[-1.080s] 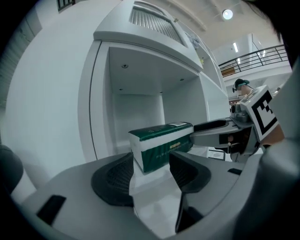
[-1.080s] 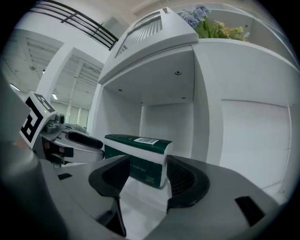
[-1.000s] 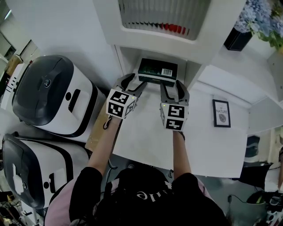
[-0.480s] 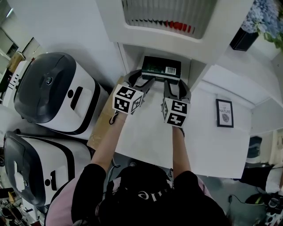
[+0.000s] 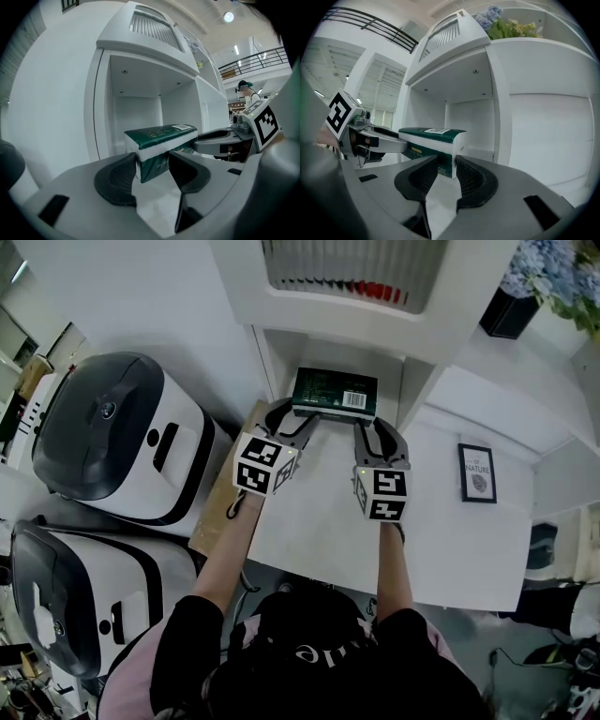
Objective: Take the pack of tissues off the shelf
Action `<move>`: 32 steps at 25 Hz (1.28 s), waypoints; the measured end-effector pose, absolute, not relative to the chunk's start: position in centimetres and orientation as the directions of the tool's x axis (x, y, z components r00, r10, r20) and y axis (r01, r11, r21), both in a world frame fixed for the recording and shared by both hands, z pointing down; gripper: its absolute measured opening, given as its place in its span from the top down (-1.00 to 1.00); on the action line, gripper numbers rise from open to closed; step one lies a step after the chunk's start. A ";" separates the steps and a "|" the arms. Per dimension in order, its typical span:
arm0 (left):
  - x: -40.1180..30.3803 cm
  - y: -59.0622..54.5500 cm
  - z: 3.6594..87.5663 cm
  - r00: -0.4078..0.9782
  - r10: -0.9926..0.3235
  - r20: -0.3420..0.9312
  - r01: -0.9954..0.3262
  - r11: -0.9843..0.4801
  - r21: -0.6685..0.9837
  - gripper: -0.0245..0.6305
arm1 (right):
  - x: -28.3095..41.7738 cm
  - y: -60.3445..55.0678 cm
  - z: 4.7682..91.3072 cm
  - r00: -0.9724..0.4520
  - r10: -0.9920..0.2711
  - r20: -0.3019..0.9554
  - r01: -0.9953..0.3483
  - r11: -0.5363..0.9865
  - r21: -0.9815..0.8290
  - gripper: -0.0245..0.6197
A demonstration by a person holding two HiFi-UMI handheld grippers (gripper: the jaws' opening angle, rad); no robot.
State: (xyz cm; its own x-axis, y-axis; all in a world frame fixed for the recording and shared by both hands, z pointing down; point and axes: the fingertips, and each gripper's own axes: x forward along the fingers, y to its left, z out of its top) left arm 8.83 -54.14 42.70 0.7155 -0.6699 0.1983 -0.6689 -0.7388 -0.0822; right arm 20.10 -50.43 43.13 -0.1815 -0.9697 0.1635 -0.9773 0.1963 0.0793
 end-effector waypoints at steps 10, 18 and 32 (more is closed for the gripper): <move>6.2 -47.8 42.7 0.727 -0.668 0.159 -0.667 -0.742 -0.070 0.24 | 17.6 -44.1 43.6 -0.193 -0.966 0.174 -0.976 0.207 0.068 0.48; 2.6 -41.2 44.3 0.731 -0.661 0.170 -0.669 -0.743 -0.010 0.26 | 14.0 -37.6 45.4 -0.232 -0.944 0.236 -0.969 0.246 0.032 0.48; -5.0 -32.1 45.5 0.753 -0.635 0.170 -0.647 -0.762 0.020 0.31 | 6.5 -28.2 47.0 -0.237 -0.923 0.302 -0.965 0.259 0.034 0.49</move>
